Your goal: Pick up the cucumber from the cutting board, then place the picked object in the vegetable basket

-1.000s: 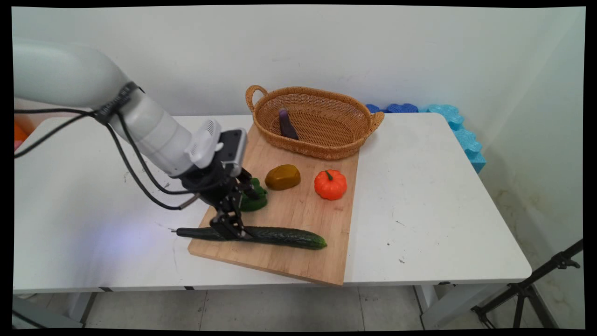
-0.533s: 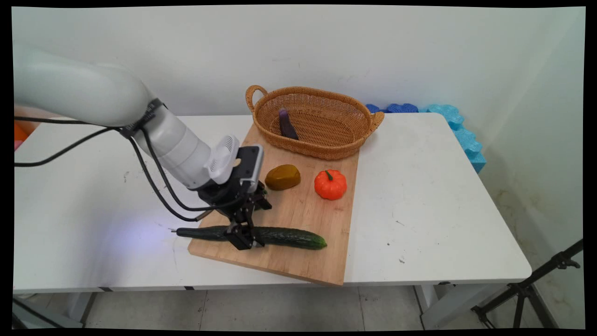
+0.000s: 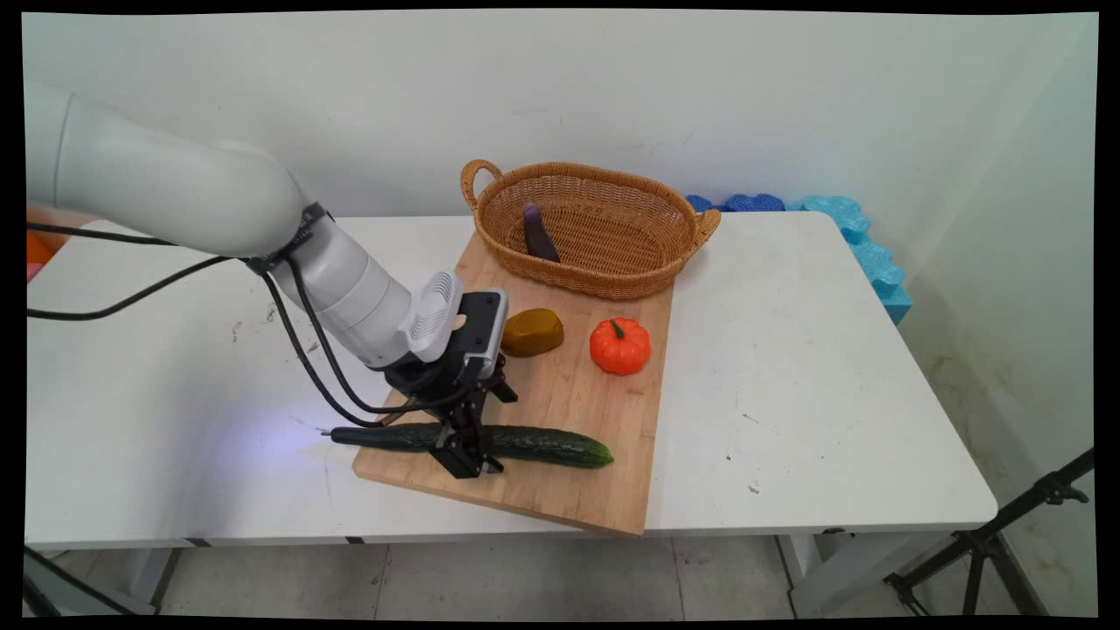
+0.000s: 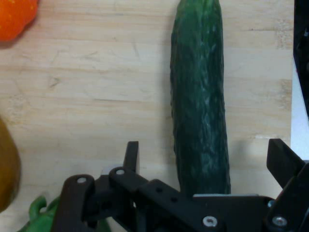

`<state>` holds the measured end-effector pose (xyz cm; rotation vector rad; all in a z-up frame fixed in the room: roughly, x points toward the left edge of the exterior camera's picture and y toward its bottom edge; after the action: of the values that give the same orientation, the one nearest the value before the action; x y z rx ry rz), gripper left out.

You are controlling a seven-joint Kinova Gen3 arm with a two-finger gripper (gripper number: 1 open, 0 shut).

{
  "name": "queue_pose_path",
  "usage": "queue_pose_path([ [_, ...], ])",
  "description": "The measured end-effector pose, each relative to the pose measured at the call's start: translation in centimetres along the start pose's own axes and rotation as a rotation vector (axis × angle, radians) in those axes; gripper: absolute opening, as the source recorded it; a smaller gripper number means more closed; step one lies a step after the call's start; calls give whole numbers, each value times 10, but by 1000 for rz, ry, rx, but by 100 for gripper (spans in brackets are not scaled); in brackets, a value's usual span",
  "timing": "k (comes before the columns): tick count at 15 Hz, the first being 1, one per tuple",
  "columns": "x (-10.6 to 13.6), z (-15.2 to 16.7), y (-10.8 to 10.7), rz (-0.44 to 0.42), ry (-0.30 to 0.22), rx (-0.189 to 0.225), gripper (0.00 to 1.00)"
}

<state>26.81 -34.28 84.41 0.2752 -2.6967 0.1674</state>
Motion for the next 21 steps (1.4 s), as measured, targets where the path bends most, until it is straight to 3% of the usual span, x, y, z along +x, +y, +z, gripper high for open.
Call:
queue_pose_path([
  [2, 0, 4, 0, 5, -5, 2, 100],
  [3, 0, 6, 1, 7, -7, 2, 0],
  [14, -1, 12, 4, 21, -28, -2, 0],
  [21, 20, -7, -4, 43, 3, 23, 0],
])
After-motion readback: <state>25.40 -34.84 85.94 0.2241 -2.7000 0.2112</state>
